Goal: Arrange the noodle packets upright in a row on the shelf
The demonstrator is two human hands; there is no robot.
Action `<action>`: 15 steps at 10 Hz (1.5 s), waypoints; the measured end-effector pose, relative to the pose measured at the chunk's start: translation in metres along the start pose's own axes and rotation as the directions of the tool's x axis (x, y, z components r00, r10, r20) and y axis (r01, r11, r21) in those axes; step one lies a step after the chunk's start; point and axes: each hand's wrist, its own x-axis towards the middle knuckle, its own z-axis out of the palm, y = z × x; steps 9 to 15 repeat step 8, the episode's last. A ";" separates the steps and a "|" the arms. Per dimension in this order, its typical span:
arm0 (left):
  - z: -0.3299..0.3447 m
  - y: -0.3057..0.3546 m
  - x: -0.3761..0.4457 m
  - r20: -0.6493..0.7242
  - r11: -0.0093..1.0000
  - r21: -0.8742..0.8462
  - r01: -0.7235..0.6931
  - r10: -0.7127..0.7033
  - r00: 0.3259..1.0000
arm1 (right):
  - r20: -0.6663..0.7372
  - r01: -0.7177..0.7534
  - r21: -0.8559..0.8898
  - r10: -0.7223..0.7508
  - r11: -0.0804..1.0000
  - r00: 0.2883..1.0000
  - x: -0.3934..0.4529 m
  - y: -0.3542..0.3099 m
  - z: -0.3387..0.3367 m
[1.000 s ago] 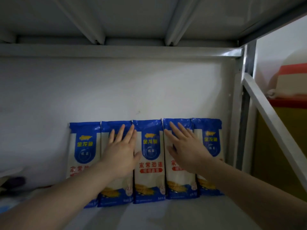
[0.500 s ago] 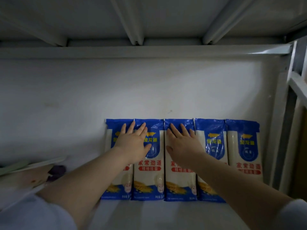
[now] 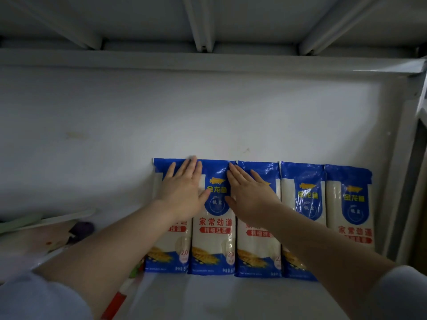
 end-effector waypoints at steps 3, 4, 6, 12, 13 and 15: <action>0.002 -0.059 -0.020 0.131 0.994 -0.004 0.110 -0.109 0.985 | 0.047 0.094 0.053 -0.097 0.994 0.994 -0.110 -0.021 0.045; 0.001 -0.045 -0.032 -0.034 0.999 -0.051 0.011 -0.012 0.999 | 0.131 0.086 0.089 -0.098 0.992 0.987 -0.127 -0.019 0.061; 0.032 -0.001 -0.092 0.038 0.957 -0.245 0.153 -0.148 0.988 | 0.257 0.028 0.241 -0.092 0.970 0.962 -0.127 -0.028 0.059; 0.057 -0.013 -0.116 0.132 0.944 -0.161 0.288 -0.268 0.954 | 0.140 -0.040 0.349 -0.010 0.936 0.990 -0.118 -0.055 0.068; 0.057 -0.013 -0.116 0.132 0.944 -0.161 0.288 -0.268 0.954 | 0.140 -0.040 0.349 -0.010 0.936 0.990 -0.118 -0.055 0.068; 0.057 -0.013 -0.116 0.132 0.944 -0.161 0.288 -0.268 0.954 | 0.140 -0.040 0.349 -0.010 0.936 0.990 -0.118 -0.055 0.068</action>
